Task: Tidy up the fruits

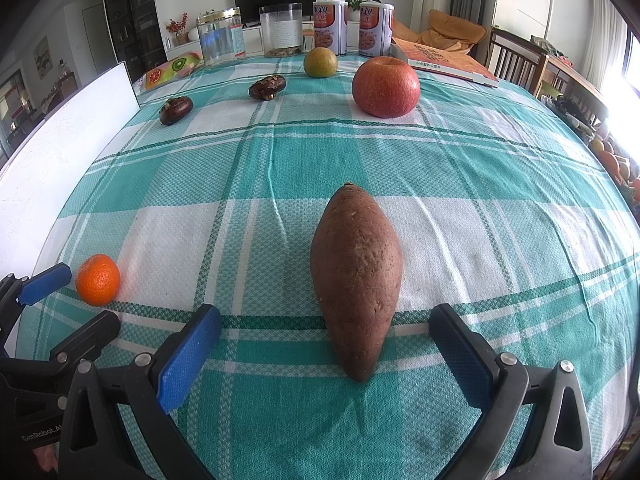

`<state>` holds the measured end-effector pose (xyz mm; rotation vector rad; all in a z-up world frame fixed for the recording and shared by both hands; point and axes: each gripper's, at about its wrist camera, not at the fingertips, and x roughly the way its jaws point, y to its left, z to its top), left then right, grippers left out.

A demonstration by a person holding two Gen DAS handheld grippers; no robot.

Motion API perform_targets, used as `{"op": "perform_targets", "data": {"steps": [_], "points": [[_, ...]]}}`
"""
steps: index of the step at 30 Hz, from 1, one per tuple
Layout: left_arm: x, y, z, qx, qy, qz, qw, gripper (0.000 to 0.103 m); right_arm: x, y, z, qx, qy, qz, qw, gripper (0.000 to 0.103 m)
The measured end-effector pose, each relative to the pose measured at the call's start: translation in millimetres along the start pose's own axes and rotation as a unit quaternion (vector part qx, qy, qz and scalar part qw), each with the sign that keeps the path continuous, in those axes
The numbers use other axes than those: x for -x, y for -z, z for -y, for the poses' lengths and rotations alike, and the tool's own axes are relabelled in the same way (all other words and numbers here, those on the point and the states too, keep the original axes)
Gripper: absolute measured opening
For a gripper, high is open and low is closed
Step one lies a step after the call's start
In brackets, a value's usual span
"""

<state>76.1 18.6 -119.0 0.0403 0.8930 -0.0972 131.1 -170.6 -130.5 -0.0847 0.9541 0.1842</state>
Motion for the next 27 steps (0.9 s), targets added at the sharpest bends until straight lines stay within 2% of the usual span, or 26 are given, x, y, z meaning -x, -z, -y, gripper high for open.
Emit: {"op": "perform_targets", "data": {"steps": [11, 18, 20, 23, 24, 26, 27], "points": [[0, 0, -1, 0.002, 0.003, -0.001, 1.0000, 0.087, 0, 0, -1, 0.000, 0.000, 0.000, 1.000, 0.103], [1, -6, -6, -0.017, 0.041, -0.042, 0.9981, 0.087, 1, 1, 2, -0.004, -0.001, 0.005, 1.000, 0.103], [3, -6, -3, -0.021, 0.053, -0.044, 0.9974, 0.085, 3, 1, 3, -0.009, -0.006, 0.009, 1.000, 0.103], [5, -8, 8, -0.045, 0.050, -0.035, 0.9971, 0.084, 3, 2, 4, -0.012, -0.008, 0.007, 1.000, 0.103], [5, -8, 11, -0.052, 0.049, -0.031, 0.9970, 0.079, 3, 2, 4, -0.011, -0.008, 0.007, 1.000, 0.103], [3, -10, 16, -0.060, 0.055, -0.037, 0.9960, 0.042, 3, 2, 3, -0.011, -0.007, 0.007, 1.000, 0.103], [2, -11, 17, -0.060, 0.056, -0.038, 0.9959, 0.042, 3, 2, 3, -0.011, -0.007, 0.008, 1.000, 0.103]]}}
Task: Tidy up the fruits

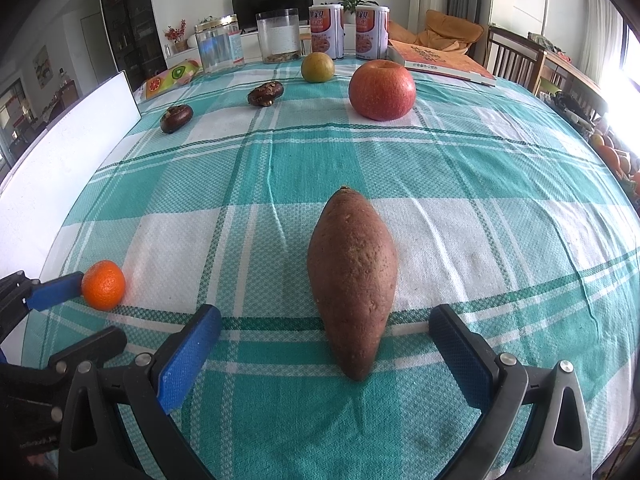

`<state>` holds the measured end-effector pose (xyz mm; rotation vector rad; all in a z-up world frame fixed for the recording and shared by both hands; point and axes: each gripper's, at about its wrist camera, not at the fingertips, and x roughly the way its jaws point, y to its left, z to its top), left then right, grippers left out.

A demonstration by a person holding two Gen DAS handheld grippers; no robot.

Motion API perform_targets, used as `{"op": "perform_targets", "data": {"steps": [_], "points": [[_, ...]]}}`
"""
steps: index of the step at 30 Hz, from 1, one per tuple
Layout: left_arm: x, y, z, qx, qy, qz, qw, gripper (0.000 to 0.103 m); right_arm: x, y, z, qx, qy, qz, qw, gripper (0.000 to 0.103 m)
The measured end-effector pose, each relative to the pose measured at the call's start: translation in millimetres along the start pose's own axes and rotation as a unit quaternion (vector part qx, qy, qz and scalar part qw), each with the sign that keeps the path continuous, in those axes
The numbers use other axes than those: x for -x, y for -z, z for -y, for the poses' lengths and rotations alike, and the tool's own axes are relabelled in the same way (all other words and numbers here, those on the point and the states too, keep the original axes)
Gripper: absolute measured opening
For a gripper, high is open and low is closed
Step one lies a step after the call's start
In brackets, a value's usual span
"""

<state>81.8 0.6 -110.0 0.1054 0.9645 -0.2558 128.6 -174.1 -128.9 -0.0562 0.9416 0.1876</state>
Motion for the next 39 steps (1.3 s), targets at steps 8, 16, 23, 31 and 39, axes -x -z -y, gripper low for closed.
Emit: {"op": "perform_targets", "data": {"steps": [8, 16, 23, 31, 39], "points": [[18, 4, -1, 0.014, 0.018, 0.012, 0.9997, 0.028, 6, -1, -3, -0.006, -0.042, -0.003, 0.999, 0.103], [69, 19, -5, 0.024, 0.051, 0.029, 0.9980, 0.028, 0, -22, -11, 0.013, 0.000, -0.082, 0.997, 0.036], [107, 33, -17, 0.032, 0.057, 0.051, 0.9966, 0.028, 4, -21, 35, -0.109, -0.093, -0.100, 0.985, 0.029], [113, 39, -35, 0.074, 0.082, 0.049, 0.9926, 0.028, 10, -7, 88, -0.268, -0.244, -0.092, 0.927, 0.028], [143, 30, -44, 0.083, 0.097, 0.085, 0.9882, 0.028, 25, -24, 77, -0.239, -0.254, -0.080, 0.934, 0.001]]}}
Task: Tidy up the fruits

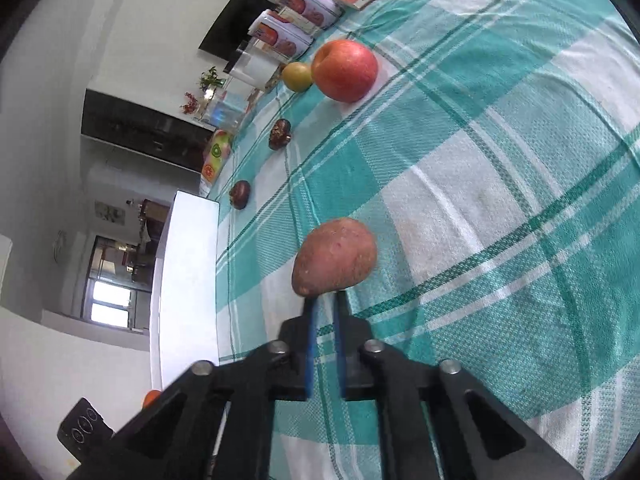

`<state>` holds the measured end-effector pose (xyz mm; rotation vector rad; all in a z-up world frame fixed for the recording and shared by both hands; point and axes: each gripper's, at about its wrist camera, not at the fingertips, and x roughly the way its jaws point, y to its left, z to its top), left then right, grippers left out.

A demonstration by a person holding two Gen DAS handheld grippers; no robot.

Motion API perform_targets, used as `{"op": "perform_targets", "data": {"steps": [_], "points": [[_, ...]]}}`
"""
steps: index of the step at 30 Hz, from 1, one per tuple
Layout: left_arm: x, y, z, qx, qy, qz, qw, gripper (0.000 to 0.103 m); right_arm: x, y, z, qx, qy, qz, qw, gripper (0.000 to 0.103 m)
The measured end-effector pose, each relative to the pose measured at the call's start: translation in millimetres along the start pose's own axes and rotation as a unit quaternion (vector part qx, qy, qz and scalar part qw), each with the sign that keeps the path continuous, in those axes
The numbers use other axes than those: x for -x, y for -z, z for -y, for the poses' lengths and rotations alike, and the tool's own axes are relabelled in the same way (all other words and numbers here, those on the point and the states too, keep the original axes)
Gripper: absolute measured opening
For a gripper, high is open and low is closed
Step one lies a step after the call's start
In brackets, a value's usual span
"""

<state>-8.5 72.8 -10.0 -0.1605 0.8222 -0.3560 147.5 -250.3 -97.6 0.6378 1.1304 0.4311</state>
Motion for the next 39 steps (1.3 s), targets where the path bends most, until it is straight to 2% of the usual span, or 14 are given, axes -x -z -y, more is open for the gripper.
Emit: {"op": "perform_targets", "data": {"steps": [3, 7, 12, 14, 15, 16, 17, 21, 25, 27, 29, 31, 37, 39], "points": [[7, -2, -7, 0.009, -0.004, 0.004, 0.9999, 0.028, -6, -4, -5, 0.026, 0.048, -0.006, 0.998, 0.005], [20, 0, -14, 0.020, -0.006, 0.015, 0.9997, 0.028, 0, -1, 9, 0.016, 0.052, -0.028, 0.998, 0.016], [26, -2, -16, 0.020, -0.007, 0.024, 0.9995, 0.028, 35, -20, 5, 0.038, 0.088, 0.012, 0.995, 0.020], [25, -3, -16, 0.022, -0.004, 0.025, 0.9994, 0.028, 44, -32, -6, 0.074, 0.119, 0.026, 0.990, 0.036], [24, -4, -15, 0.023, -0.002, 0.025, 0.9994, 0.028, 44, -38, -13, 0.101, 0.139, 0.026, 0.985, 0.043], [23, -4, -15, 0.024, -0.001, 0.025, 0.9994, 0.028, 39, -43, -20, 0.132, 0.160, 0.020, 0.978, 0.057], [22, -5, -15, 0.025, 0.001, 0.024, 0.9994, 0.028, 33, -47, -26, 0.169, 0.178, 0.011, 0.969, 0.062], [21, -3, -15, 0.029, 0.006, 0.019, 0.9994, 0.028, -8, -52, -26, 0.281, 0.268, -0.047, 0.920, 0.061], [23, -1, -18, 0.031, -0.003, 0.015, 0.9994, 0.028, -28, -55, -12, 0.308, 0.308, -0.048, 0.899, 0.063], [20, -2, -20, 0.036, -0.005, 0.011, 0.9993, 0.028, -29, -62, -6, 0.292, 0.319, -0.035, 0.901, 0.059], [20, -4, -20, 0.041, -0.003, 0.008, 0.9991, 0.028, -27, -70, 0, 0.266, 0.324, -0.024, 0.907, 0.045], [22, -5, -18, 0.041, -0.003, 0.008, 0.9991, 0.028, -25, -75, 4, 0.243, 0.313, -0.021, 0.918, 0.044], [32, -9, -12, 0.035, -0.005, 0.017, 0.9992, 0.028, -24, -77, 4, 0.206, 0.311, -0.010, 0.928, 0.044], [39, -9, -13, 0.035, -0.005, 0.023, 0.9991, 0.028, -12, -72, 2, 0.173, 0.274, 0.016, 0.946, 0.042]]}}
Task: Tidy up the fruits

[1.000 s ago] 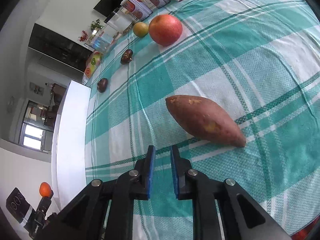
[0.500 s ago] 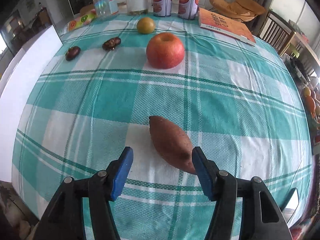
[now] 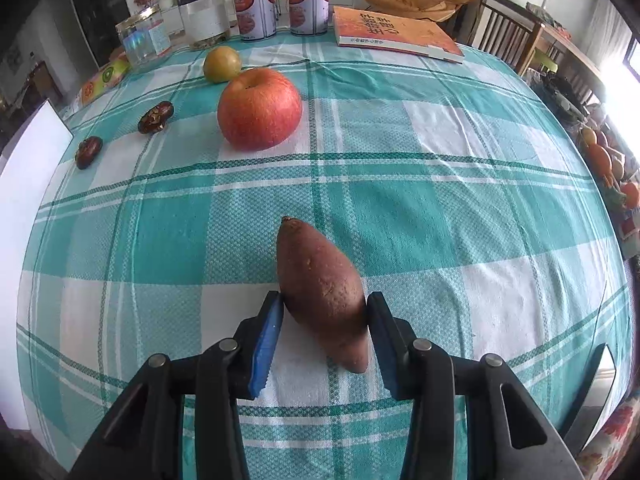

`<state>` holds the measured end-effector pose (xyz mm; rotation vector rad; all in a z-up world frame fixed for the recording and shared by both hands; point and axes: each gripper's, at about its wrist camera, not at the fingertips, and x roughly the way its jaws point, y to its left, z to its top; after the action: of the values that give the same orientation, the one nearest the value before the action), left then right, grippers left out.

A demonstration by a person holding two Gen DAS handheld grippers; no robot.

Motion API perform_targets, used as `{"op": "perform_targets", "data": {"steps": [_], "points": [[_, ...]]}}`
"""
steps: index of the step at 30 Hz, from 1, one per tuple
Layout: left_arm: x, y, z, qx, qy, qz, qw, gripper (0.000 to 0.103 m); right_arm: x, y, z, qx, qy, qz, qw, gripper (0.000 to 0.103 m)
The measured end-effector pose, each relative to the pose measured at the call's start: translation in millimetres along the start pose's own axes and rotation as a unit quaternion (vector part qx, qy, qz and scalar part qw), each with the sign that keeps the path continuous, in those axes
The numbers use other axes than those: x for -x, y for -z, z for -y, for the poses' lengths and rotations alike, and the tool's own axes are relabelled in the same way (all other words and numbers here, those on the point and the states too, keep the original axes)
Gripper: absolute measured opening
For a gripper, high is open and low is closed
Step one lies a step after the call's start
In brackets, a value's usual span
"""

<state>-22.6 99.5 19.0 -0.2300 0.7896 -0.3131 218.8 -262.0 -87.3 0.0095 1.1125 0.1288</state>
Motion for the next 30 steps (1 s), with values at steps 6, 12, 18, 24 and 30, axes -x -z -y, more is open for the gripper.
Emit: {"op": "perform_targets", "data": {"steps": [6, 12, 18, 24, 30], "points": [[27, -12, -27, 0.018, -0.025, 0.026, 0.9992, 0.028, 50, 11, -32, -0.073, -0.181, 0.049, 0.980, 0.030], [48, -13, -72, 0.072, -0.053, 0.048, 0.9949, 0.028, 35, 14, -100, 0.013, -0.140, 0.018, 0.990, 0.027], [50, -3, -91, 0.086, -0.069, 0.042, 0.9930, 0.028, 30, 17, -99, 0.016, -0.140, 0.015, 0.990, 0.027], [40, -5, -84, 0.094, -0.044, 0.038, 0.9939, 0.028, 1, 8, -64, -0.060, -0.161, -0.003, 0.985, 0.040], [39, -4, -77, 0.081, -0.041, 0.038, 0.9952, 0.028, -20, 8, -50, -0.105, -0.192, -0.008, 0.976, 0.045]]}}
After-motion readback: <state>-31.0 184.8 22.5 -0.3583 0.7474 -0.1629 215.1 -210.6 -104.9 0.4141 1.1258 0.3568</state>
